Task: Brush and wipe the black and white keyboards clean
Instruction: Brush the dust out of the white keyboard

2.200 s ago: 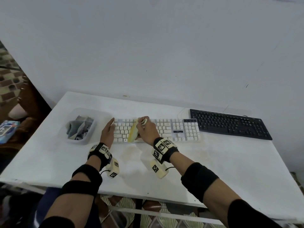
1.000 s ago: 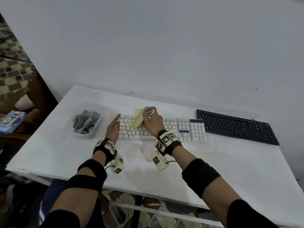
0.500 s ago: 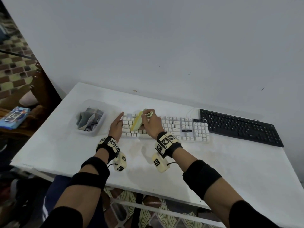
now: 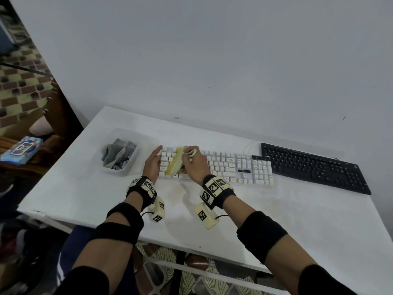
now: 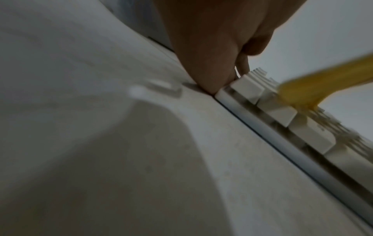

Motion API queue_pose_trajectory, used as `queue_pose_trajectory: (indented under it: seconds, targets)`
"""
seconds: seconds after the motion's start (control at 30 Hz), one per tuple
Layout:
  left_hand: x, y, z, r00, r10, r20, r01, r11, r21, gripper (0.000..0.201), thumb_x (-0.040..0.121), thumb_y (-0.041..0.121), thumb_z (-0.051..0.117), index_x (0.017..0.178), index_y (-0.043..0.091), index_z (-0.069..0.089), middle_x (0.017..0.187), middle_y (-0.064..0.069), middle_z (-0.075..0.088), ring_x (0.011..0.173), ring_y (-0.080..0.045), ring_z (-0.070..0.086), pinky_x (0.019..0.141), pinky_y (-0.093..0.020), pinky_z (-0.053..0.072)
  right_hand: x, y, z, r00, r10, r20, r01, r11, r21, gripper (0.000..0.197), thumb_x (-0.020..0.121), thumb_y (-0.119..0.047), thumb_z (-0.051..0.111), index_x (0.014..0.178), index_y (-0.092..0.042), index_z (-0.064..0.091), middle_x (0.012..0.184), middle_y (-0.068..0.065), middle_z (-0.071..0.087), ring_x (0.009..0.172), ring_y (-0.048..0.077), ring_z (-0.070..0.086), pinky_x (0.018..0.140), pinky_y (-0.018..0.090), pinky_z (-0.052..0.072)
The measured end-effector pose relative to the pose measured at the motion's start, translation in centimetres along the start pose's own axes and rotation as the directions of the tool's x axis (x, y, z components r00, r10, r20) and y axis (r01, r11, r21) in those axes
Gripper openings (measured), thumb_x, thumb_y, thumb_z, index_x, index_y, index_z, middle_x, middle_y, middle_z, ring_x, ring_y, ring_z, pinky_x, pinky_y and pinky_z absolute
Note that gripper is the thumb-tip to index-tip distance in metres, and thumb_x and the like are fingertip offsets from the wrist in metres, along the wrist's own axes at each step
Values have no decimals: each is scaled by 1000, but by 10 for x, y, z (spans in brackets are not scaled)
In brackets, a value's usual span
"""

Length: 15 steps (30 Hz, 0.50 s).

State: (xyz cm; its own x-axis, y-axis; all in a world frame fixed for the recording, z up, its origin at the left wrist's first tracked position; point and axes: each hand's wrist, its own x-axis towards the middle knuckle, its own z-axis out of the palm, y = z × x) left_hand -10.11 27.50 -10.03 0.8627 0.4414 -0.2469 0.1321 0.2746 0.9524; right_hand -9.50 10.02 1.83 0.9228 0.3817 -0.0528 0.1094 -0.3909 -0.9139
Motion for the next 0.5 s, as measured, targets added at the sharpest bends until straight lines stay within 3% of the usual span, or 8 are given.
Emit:
queue_pose_trajectory:
  seconds: [0.07,0.13,0.2,0.27,0.37,0.5]
  targets:
    - [-5,7,6,999,-42,-12,41,995,-91,33,108,14,39,130,19,64,115,-11,73,95,-19,71,87,-33,57,-2,0,-1,998,46,35,-48,998,46,7,102,-10,50,109,-7,51,86,-3,61,62,1,68,60,27,60]
    - [-8,11,10,996,-85,-11,82,987,-141,29,110,30,39,119,22,66,96,-4,77,83,-15,72,79,-31,56,2,-2,-6,994,98,55,-105,984,144,5,101,-9,51,106,-8,53,89,2,63,64,7,69,65,36,63]
    - [-6,10,9,996,-92,-7,90,985,-149,41,112,39,30,131,19,61,102,-4,75,89,-14,72,80,-29,57,7,-5,-12,996,92,19,-94,984,151,5,102,-12,52,106,-9,54,93,3,64,69,16,71,70,47,63]
    - [-5,8,7,995,-95,-3,93,985,-145,49,113,42,23,143,17,54,110,-4,72,96,-12,71,80,-26,55,11,-7,-14,997,67,-37,-62,989,133,8,104,-15,50,108,-9,53,95,1,63,72,16,72,69,46,63]
    - [-7,10,8,996,-87,6,87,986,-143,54,114,42,19,148,13,49,111,-3,70,98,-10,70,78,-21,54,14,-6,-7,993,46,-106,-36,994,100,14,105,-20,48,114,-10,51,95,2,63,77,24,74,69,48,63]
    - [-9,12,8,997,-83,2,83,987,-135,57,113,44,16,149,14,48,113,-5,70,99,-12,69,77,-25,55,6,3,7,1000,23,-20,-23,999,38,10,104,-18,49,112,-12,49,90,2,63,75,29,74,67,49,62]
